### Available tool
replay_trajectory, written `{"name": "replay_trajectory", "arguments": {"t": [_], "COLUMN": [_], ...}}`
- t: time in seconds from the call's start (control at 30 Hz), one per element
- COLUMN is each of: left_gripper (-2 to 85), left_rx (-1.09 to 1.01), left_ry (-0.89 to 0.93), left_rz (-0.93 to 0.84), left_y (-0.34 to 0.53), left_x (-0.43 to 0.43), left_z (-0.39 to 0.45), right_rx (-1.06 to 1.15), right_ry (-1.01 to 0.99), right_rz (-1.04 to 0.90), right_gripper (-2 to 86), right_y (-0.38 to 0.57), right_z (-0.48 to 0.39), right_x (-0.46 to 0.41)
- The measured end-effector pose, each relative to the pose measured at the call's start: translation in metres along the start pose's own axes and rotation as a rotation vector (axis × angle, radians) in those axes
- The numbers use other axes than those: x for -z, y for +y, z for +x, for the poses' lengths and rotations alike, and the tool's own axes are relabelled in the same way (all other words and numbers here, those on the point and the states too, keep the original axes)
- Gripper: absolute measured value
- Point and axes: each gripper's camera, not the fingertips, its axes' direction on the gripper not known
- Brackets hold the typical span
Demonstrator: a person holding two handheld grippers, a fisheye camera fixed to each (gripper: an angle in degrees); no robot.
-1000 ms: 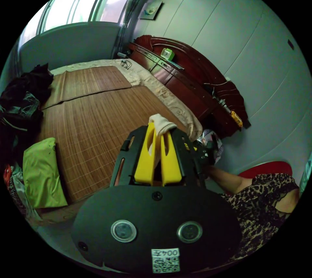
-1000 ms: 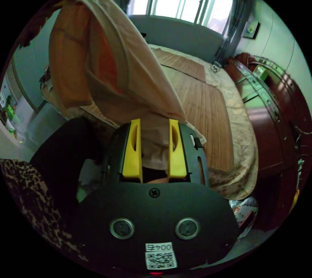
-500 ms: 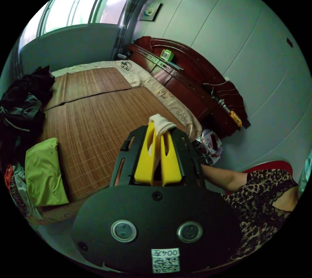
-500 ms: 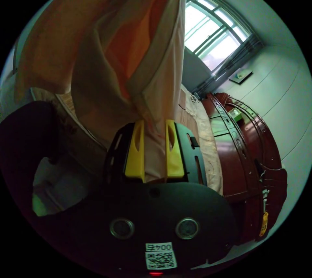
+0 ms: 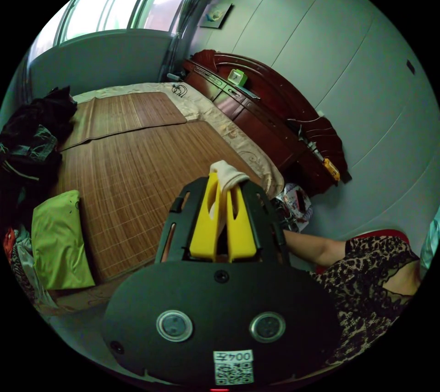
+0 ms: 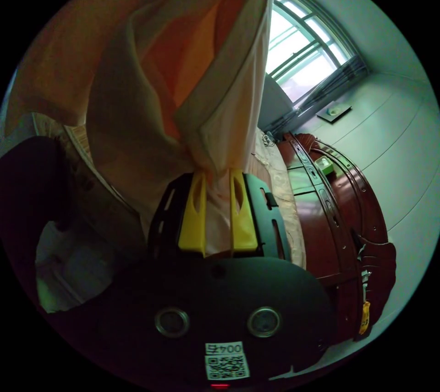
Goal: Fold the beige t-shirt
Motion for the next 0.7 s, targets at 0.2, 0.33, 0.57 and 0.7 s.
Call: {"name": "replay_trajectory", "arguments": {"t": [0.2,0.33,0.57,0.7], "left_gripper": [0.5,0.3,-0.1,-0.2], "left_rx": [0.015,0.033,-0.018,-0.084], "left_ry": [-0.045,-0.053,-0.075,-0.093], "left_rz": [-0.016,-0.021,0.055,0.141], "left_y": [-0.032,-0.048,-0.109,-0.156], "left_x": [-0.002,0.007,0.065,0.122], "left_z": [-0.025,-0.044,-0.016,0.031], "right_rx": [-0.035,-0.084,-0.298,-0.349], "right_ry": [0.028,-0.05,-0.278,-0.278], "right_rz": [0.018,0.018,0.095,0.181], "right_gripper": [0.3,-0.9,-1.1,-1.1], "right_y": [0.015,0.021,0.005,-0.009], "right_z": [0.056,0.136,0.34,0.431], "right_x": [-0.02,-0.036,-0.055,-0.048]}}
